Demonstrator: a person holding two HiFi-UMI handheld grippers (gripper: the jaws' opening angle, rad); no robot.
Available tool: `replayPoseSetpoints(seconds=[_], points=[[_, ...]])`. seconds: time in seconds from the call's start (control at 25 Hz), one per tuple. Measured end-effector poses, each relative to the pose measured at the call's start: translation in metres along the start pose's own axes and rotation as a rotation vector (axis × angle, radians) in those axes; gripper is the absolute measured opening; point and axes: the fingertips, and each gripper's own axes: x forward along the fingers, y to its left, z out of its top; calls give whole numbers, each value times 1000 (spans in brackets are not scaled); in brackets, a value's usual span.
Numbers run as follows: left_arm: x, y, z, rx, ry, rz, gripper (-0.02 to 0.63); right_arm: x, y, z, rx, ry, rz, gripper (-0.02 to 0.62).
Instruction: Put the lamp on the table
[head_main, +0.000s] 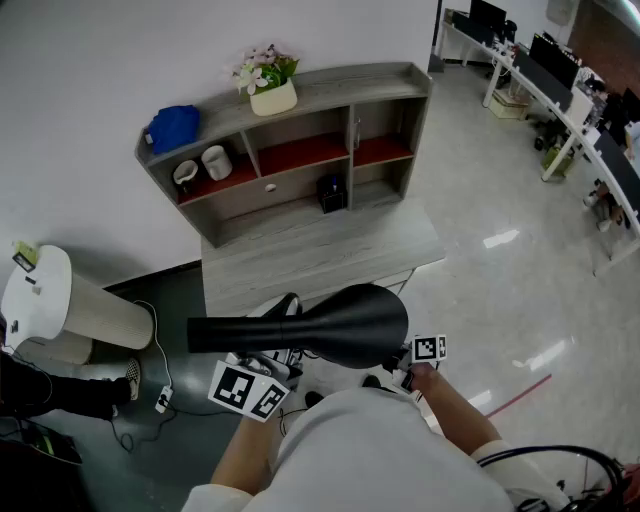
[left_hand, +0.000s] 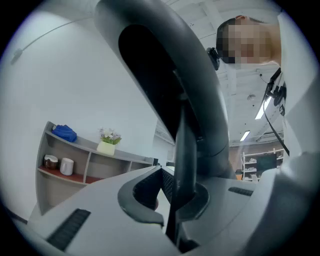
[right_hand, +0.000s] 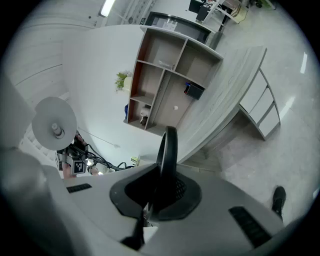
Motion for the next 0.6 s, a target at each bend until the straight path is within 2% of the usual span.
replayPoseSetpoints(seconds=[0.44,0.6], points=[[-3,-3,-1,-2,4,5,8,-2,-1,-4,-2,4,-2,17],[-4,-3,-2,-2,6,7,8,2,11,-4,9,-4,68,17]])
